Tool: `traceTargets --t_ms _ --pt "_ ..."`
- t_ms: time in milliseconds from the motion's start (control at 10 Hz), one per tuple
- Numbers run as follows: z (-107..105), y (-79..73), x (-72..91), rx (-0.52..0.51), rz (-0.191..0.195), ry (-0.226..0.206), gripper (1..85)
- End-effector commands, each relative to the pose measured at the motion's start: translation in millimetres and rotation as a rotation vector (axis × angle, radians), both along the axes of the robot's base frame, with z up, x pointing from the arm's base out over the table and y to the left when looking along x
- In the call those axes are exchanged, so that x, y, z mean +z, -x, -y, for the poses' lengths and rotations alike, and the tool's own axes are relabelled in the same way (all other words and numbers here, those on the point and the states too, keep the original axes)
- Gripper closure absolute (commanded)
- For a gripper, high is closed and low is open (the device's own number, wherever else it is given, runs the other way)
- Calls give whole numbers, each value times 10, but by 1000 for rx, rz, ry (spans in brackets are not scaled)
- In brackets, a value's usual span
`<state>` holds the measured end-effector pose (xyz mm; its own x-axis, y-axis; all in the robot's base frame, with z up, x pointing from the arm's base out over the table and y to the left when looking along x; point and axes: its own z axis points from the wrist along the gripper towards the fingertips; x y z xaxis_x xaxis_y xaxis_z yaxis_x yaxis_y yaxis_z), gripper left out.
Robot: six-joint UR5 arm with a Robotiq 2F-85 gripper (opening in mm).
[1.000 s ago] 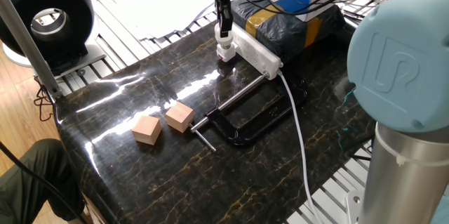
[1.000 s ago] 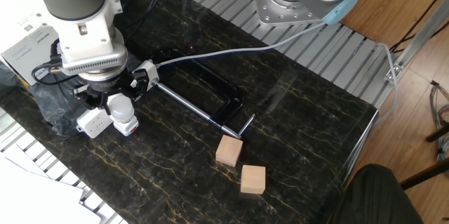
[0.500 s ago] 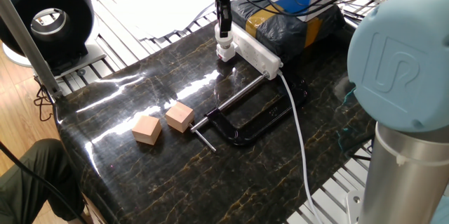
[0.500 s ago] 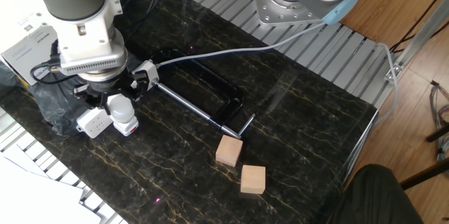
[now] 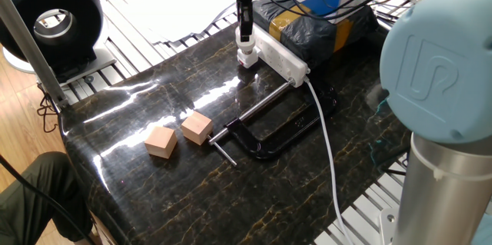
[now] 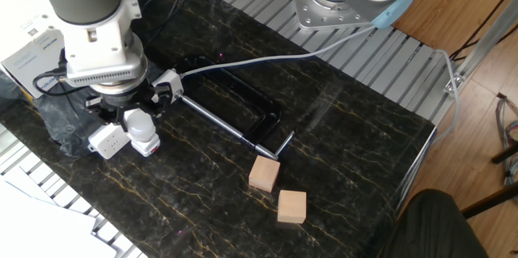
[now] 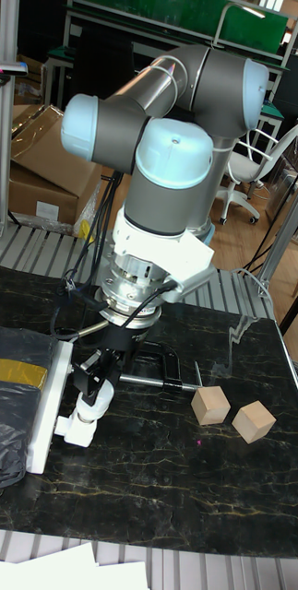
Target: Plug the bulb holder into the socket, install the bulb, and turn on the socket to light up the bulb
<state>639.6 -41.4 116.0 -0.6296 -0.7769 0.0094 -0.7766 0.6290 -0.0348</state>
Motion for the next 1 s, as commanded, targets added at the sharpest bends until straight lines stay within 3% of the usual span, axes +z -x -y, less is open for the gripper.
traceTargets --t_ms 0,900 --pt "-35 10 4 -73 -5 -18 847" --pt "-76 61 -6 -304 -35 -27 847"
